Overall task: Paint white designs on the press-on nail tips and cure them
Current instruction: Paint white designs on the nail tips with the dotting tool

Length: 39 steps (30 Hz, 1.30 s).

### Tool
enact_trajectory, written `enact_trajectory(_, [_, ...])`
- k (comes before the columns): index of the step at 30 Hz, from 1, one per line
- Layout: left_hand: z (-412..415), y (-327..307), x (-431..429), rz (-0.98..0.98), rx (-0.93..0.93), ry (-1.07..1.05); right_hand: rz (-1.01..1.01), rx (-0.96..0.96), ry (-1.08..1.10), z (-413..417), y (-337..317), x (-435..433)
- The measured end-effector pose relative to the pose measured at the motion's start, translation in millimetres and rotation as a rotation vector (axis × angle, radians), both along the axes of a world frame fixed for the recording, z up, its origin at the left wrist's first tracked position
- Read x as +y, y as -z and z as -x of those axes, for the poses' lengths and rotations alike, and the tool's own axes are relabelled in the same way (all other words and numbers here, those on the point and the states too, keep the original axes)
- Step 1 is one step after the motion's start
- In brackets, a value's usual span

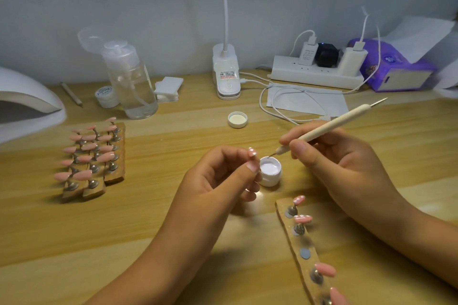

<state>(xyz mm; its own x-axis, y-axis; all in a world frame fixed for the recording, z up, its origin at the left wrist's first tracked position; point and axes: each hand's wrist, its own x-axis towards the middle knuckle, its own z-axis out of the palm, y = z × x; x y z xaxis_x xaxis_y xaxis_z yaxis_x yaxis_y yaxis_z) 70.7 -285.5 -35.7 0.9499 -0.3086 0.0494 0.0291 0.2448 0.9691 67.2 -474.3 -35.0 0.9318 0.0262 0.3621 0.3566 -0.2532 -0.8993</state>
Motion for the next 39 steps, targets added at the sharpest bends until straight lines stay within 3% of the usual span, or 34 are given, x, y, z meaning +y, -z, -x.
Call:
enact_trajectory(7, [0.8,-1.1,-0.6,0.007,0.015,-0.013,0.286,-0.141,-0.041,-1.4,6.1,2.5])
enact_trajectory(24, [-0.9,1.0,0.0,-0.007,-0.011,-0.003,0.399,-0.121,-0.06,-5.6,9.1,1.4])
enact_trajectory(27, [-1.1,1.0,0.2,-0.001,-0.009,0.001,0.312,-0.119,-0.053,-4.2,7.9,2.0])
enact_trajectory(34, [0.1,0.1,-0.5,-0.01,-0.029,0.032,-0.116,-0.105,0.001,-2.3,2.3,-5.0])
enact_trajectory(39, [1.6,0.1,-1.0,-0.045,-0.073,0.09,-0.375,0.023,-0.135,-2.4,2.8,-13.9])
